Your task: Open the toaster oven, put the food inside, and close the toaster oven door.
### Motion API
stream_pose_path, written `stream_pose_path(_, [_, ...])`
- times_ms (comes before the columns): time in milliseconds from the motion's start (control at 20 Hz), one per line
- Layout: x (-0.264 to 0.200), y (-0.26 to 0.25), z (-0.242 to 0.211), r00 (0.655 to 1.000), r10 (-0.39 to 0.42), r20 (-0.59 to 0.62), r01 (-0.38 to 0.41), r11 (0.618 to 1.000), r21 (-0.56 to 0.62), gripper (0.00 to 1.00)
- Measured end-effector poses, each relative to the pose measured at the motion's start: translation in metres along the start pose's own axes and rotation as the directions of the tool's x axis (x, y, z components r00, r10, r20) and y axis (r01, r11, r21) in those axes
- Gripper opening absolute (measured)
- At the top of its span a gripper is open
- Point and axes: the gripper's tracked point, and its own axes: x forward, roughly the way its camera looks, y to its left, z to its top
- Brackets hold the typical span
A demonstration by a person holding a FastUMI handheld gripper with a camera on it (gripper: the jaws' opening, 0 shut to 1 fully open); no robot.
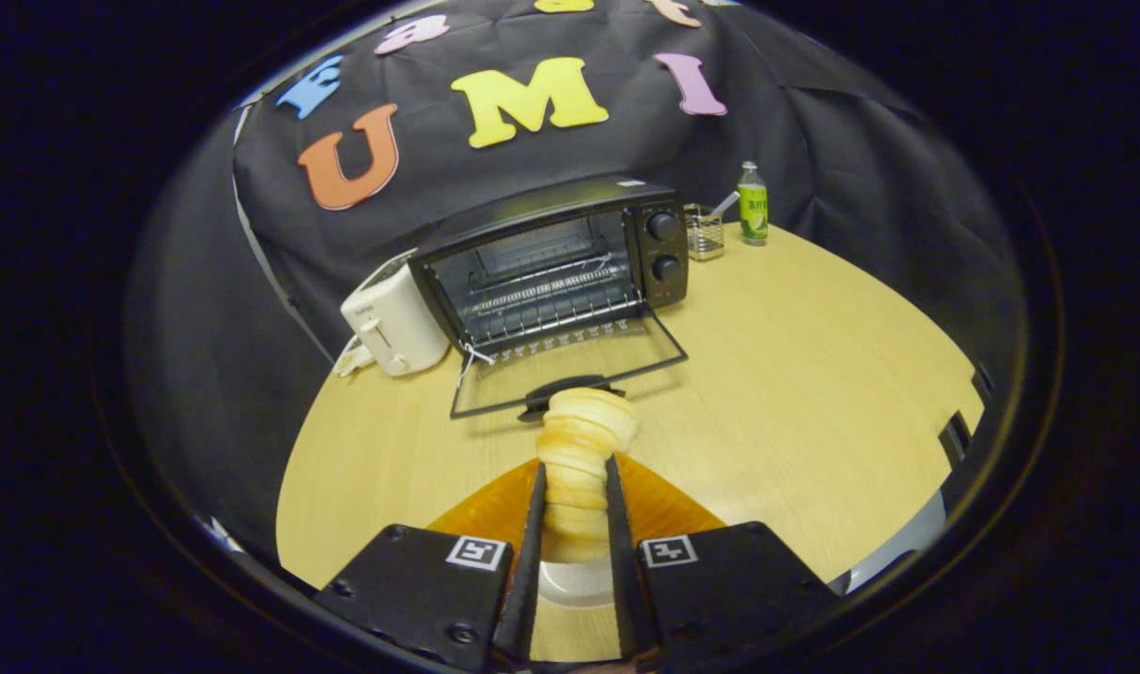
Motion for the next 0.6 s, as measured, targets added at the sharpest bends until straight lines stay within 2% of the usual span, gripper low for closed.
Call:
stream_pose_path(100, [0.009,0.001,0.025,0.999,0.002,0.04,-0.001,1.0,-0.018,0.39])
stream_pose_path(300, [0.042,0.012,0.068,0.997,0.039,0.063,-0.041,0.999,0.033,0.39])
stream_pose_path(500, [0.097,0.023,0.095,0.997,0.063,0.05,-0.069,0.991,0.111,0.39])
stream_pose_path(600, [0.132,0.021,0.107,0.997,0.038,0.063,-0.045,0.992,0.122,0.39])
